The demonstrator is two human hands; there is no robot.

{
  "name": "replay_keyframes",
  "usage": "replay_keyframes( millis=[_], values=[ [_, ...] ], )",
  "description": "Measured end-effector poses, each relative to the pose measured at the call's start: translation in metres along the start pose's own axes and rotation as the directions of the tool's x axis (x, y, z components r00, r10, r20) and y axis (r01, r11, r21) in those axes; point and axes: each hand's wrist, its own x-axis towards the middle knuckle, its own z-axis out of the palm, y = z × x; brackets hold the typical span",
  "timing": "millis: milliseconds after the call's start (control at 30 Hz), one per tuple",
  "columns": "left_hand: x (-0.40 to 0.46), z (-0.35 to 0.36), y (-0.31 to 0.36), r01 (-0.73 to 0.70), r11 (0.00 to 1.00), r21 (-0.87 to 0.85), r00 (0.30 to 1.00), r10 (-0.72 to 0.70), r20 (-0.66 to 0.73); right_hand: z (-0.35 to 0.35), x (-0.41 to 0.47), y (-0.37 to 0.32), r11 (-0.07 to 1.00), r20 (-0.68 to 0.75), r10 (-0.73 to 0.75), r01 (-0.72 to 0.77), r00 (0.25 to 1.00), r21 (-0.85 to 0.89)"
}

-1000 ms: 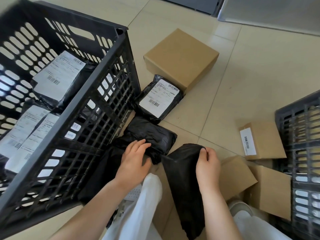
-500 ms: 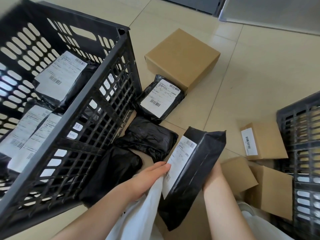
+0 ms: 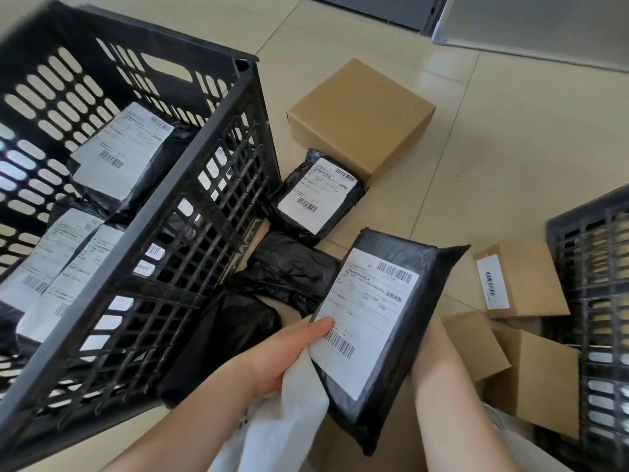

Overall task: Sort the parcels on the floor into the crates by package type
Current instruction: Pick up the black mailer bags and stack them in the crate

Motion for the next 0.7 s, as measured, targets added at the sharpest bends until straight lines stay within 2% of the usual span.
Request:
replay_keyframes(
  millis=[67, 167, 233, 333, 467, 567, 700],
  values=[
    [-0.001, 0.000, 0.007, -0.058, 0.998, 0.014, 0.998, 0.059, -0.016, 0.007, 0.000, -0.011, 0.996, 0.050, 0.023, -0.027, 0.998, 0.082],
    [-0.001, -0.005, 0.016, -0.119, 0.991, 0.067, 0.993, 0.121, -0.014, 0.021, 0.003, -0.026, 0.993, 0.064, 0.032, -0.038, 0.997, 0.108],
    [-0.005, -0.004, 0.025, -0.163, 0.981, 0.106, 0.986, 0.165, -0.005, 0.021, 0.005, -0.026, 0.993, 0.026, 0.031, -0.034, 0.999, 0.111],
    [-0.019, 0.005, 0.045, -0.272, 0.941, 0.203, 0.957, 0.286, -0.044, 0.021, 0.009, -0.026, 0.978, -0.035, 0.036, -0.028, 0.999, 0.209],
    [-0.045, 0.020, 0.075, -0.430, 0.838, 0.335, 0.860, 0.493, -0.129, 0.041, 0.007, -0.019, 0.978, -0.011, 0.045, -0.041, 0.999, 0.203],
    [-0.071, 0.028, 0.096, -0.521, 0.780, 0.347, 0.778, 0.601, -0.183, 0.066, -0.005, -0.012, 0.993, 0.083, 0.039, -0.048, 0.996, 0.110],
    [-0.117, 0.026, 0.117, -0.583, 0.697, 0.416, 0.658, 0.706, -0.261, 0.107, -0.027, -0.010, 1.000, 0.273, -0.026, 0.029, 0.962, -0.007]
  ],
)
